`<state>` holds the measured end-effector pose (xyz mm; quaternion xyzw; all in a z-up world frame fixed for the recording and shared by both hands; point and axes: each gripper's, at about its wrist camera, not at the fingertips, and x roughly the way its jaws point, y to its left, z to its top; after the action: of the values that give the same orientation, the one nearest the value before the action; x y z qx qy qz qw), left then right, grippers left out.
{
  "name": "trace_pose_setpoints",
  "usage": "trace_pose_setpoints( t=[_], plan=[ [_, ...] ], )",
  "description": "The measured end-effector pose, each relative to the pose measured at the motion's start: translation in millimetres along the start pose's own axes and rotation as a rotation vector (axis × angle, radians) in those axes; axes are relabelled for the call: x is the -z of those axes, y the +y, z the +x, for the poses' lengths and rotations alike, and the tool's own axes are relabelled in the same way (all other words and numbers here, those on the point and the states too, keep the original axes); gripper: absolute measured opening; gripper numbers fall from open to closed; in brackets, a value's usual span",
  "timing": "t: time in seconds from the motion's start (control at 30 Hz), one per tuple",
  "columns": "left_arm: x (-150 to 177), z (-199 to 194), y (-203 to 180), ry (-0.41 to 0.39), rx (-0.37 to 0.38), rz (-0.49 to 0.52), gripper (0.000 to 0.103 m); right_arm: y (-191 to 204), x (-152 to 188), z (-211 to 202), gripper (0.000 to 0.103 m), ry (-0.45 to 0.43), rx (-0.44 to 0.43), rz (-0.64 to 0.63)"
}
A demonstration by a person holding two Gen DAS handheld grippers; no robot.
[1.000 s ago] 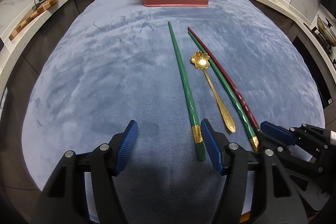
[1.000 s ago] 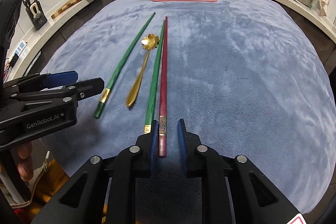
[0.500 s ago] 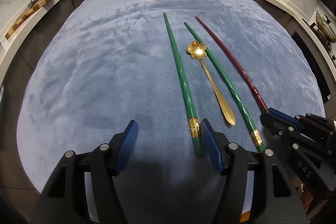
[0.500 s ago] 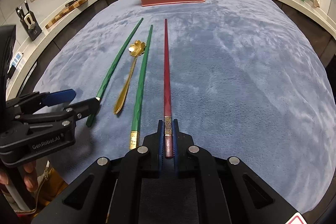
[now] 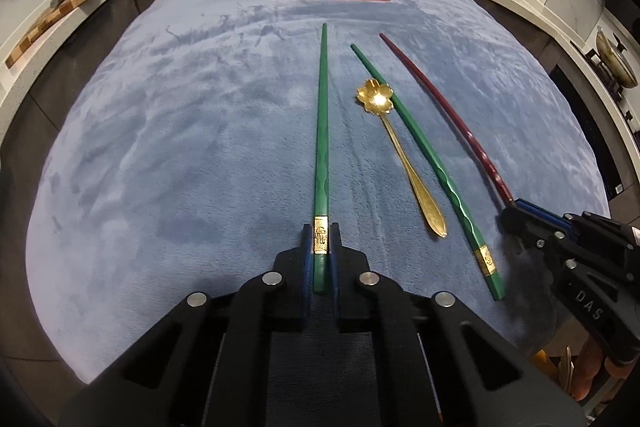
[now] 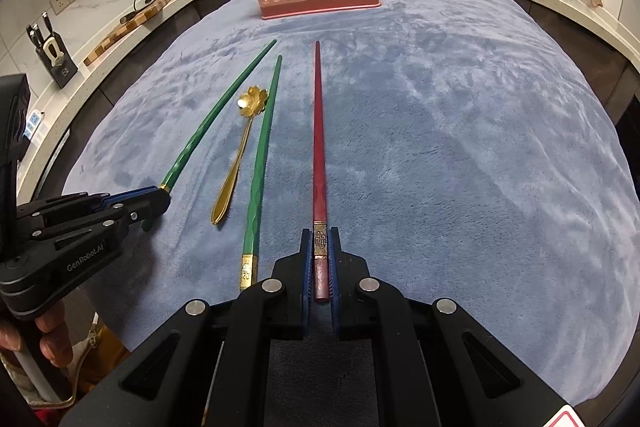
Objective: Organize utensils
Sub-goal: 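Lift both chopsticks, lower them into the pink caddy and open both tools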
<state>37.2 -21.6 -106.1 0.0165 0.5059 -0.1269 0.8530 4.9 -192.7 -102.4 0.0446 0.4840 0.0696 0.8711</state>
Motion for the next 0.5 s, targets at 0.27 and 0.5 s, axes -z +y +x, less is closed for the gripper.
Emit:
trace_pose_setpoints(
  t=[0.27,0.5],
  plan=[
    [-12.4,-19.9,9.1,-0.052,-0.014,-0.02,0.007,-5.7,-19.2,-26.1,0.007,-0.069,-0.006,0.019],
    [-36.6,-47.3,14.1,-0.128,-0.011,-0.025,0.007,-10.2,-47.9,-53.7,0.007,-0.154,-0.012,0.032]
  ],
)
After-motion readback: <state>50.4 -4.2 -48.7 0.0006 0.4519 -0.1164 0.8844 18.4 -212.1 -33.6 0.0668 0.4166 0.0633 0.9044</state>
